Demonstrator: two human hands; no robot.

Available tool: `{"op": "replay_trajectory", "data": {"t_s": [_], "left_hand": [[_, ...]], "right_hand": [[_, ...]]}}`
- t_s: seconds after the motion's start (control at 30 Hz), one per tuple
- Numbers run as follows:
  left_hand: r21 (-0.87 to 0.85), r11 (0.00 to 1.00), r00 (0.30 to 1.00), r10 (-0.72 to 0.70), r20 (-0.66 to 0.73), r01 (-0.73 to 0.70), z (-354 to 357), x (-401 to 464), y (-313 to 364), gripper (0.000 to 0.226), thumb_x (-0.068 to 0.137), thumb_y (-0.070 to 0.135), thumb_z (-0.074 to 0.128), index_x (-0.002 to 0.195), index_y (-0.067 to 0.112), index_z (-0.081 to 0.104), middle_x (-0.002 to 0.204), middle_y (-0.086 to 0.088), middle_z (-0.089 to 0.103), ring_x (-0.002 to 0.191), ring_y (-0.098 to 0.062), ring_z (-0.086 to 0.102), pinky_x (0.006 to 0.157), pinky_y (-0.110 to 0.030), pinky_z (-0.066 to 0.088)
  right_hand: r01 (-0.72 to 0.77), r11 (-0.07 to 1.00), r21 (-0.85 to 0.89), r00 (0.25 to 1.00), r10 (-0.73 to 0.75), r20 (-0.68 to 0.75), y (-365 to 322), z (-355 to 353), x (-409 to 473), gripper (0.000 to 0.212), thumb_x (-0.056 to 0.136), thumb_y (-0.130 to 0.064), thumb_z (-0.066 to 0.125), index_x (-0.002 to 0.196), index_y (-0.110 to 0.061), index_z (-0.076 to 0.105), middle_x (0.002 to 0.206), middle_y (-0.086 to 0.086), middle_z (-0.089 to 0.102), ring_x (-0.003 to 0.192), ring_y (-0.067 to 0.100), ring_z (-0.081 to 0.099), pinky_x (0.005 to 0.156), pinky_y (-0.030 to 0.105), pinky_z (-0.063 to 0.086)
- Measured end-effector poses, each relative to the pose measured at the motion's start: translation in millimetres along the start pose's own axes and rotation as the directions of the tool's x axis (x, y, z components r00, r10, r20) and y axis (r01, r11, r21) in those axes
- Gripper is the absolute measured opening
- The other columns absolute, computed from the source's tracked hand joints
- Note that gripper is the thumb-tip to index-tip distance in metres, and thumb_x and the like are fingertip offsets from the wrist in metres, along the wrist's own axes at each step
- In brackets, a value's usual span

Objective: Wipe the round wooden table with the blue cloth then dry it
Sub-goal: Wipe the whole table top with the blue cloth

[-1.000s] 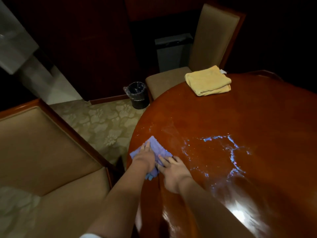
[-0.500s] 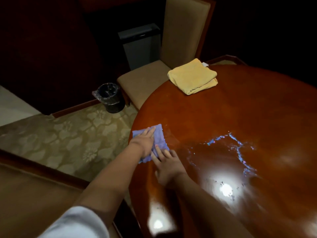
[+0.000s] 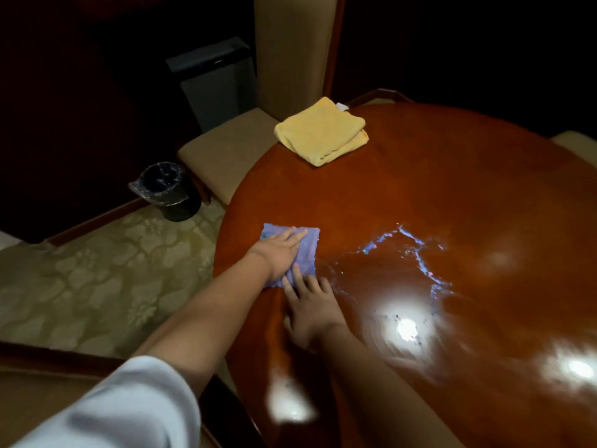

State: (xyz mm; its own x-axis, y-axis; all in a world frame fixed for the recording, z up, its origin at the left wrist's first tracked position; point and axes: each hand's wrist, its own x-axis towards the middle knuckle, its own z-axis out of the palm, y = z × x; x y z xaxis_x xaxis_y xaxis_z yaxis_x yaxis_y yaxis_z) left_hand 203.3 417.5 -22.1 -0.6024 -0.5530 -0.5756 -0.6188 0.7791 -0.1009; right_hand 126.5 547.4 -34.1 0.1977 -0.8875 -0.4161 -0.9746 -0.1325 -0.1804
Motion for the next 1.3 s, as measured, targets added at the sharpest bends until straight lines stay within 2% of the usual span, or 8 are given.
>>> {"op": "replay_trajectory", "data": {"t_s": [0.23,0.43,0.6,0.8,0.93,1.13,1.23,1.3], "left_hand": [[0.014,1.000,0.998,-0.004,-0.056,0.005,-0.6,1.1,50.2,0.073,0.093,0.006,0.053,0.152,0.004,0.010,0.158,-0.004,-0.018,0.147,-0.021,-0.008,0.119,-0.034,0.014],[0.015,0.999,0.999,-0.032,-0.006,0.032,-14.1,-0.4,98.8,0.087,0.083,0.008,0.068,0.152,0.006,0.014,0.158,-0.004,-0.019,0.147,-0.022,-0.007,0.119,-0.035,0.016],[-0.033,0.997,0.998,-0.064,-0.025,0.063,-15.9,1.7,136.3,0.080,0.088,0.005,0.061,0.152,0.008,0.012,0.158,-0.002,-0.018,0.147,-0.021,-0.007,0.119,-0.037,0.017],[-0.176,0.966,0.982,-0.188,0.033,0.191,-9.0,-19.7,149.1,0.082,0.093,0.003,0.052,0.151,0.005,-0.005,0.158,-0.002,-0.018,0.147,-0.018,-0.009,0.119,-0.032,0.014],[-0.217,0.939,0.963,-0.252,0.096,0.267,10.9,-44.7,145.8,0.101,0.083,0.005,0.068,0.151,0.003,-0.007,0.158,-0.002,-0.018,0.147,-0.018,-0.007,0.117,-0.030,0.016],[-0.161,0.942,0.954,-0.278,0.110,0.293,24.9,-70.2,164.9,0.072,0.099,0.014,0.045,0.150,0.001,-0.005,0.158,-0.011,-0.017,0.147,-0.020,-0.008,0.117,-0.025,0.003],[-0.138,0.948,0.955,-0.273,0.113,0.287,23.9,-73.8,182.6,0.069,0.100,0.015,0.043,0.151,0.003,-0.001,0.158,-0.009,-0.015,0.147,-0.020,-0.007,0.117,-0.027,0.007],[-0.113,0.955,0.958,-0.261,0.120,0.275,19.7,-71.3,192.1,0.063,0.100,0.016,0.040,0.152,0.006,0.004,0.159,-0.007,-0.015,0.148,-0.021,-0.005,0.119,-0.032,0.013]], "right_hand": [[0.003,1.000,0.014,1.000,-0.003,-0.022,26.1,13.7,-35.7,0.109,0.053,-0.050,-0.011,0.153,-0.012,0.009,0.160,0.016,-0.005,0.142,0.031,0.013,0.113,0.046,0.009],[-0.030,0.999,-0.012,1.000,0.030,-0.003,55.1,20.6,-73.4,0.097,0.065,-0.050,-0.007,0.154,-0.014,0.007,0.160,0.013,-0.006,0.143,0.029,0.012,0.113,0.046,0.008],[-0.057,0.998,-0.018,0.998,0.057,0.002,78.2,24.2,-102.8,0.070,0.095,-0.044,0.030,0.154,-0.015,0.006,0.161,0.010,-0.006,0.144,0.028,0.009,0.115,0.046,0.005],[-0.037,0.998,0.045,0.999,0.037,0.014,77.7,29.4,-112.6,0.115,0.048,-0.051,-0.012,0.153,-0.014,0.014,0.161,0.009,0.000,0.144,0.025,0.012,0.115,0.045,0.003],[0.047,0.999,-0.008,0.998,-0.046,0.032,72.6,34.9,-124.7,0.096,0.066,-0.051,-0.004,0.154,-0.014,0.009,0.161,0.009,-0.003,0.145,0.025,0.009,0.116,0.047,0.002],[0.136,0.990,-0.025,0.991,-0.136,0.000,68.2,48.3,-151.6,0.101,0.062,-0.049,-0.008,0.153,-0.015,0.019,0.161,0.007,0.007,0.143,0.024,0.018,0.115,0.046,0.005],[0.150,0.989,-0.008,0.987,-0.151,-0.051,79.5,47.0,-168.1,0.081,0.074,-0.045,0.013,0.138,-0.013,0.051,0.148,0.011,0.042,0.127,0.027,0.049,0.107,0.042,0.016],[0.175,0.984,-0.033,0.983,-0.177,-0.057,94.8,49.6,-172.7,0.076,0.080,-0.045,0.014,0.145,-0.017,0.041,0.154,0.007,0.032,0.135,0.025,0.039,0.111,0.043,0.011]]}}
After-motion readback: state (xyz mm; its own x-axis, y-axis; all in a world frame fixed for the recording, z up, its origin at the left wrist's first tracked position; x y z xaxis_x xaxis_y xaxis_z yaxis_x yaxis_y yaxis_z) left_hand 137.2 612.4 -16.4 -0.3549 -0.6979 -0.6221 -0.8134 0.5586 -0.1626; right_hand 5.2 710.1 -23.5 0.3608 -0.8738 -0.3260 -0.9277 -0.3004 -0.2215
